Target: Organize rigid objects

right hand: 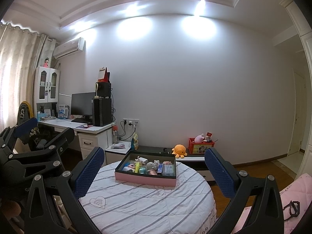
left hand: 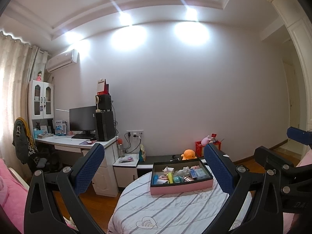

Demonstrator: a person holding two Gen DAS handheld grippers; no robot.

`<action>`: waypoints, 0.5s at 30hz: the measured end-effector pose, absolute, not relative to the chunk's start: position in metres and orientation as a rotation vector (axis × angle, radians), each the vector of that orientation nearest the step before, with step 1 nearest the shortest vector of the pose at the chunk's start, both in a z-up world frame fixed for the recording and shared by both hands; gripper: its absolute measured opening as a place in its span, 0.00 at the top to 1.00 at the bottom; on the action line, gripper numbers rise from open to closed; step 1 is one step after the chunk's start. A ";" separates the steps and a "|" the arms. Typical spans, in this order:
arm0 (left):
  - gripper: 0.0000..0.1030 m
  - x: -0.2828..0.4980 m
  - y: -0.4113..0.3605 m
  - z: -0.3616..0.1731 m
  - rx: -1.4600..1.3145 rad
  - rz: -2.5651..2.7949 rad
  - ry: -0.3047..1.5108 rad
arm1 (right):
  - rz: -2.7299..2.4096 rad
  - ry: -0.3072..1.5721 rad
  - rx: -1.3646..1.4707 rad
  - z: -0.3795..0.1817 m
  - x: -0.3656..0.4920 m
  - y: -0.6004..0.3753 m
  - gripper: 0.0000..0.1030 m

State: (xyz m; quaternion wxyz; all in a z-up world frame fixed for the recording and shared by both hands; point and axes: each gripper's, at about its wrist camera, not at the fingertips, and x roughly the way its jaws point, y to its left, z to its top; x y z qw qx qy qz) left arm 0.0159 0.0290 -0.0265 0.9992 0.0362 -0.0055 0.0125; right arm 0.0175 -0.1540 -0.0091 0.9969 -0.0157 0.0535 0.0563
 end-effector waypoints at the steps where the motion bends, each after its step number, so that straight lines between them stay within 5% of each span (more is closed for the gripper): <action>1: 0.00 0.015 0.030 -0.027 0.073 0.026 -0.013 | 0.114 0.107 -0.031 -0.009 0.017 -0.154 0.00; 15: 0.00 0.016 0.028 -0.025 0.074 0.027 -0.012 | 0.112 0.109 -0.036 -0.009 0.019 -0.155 0.00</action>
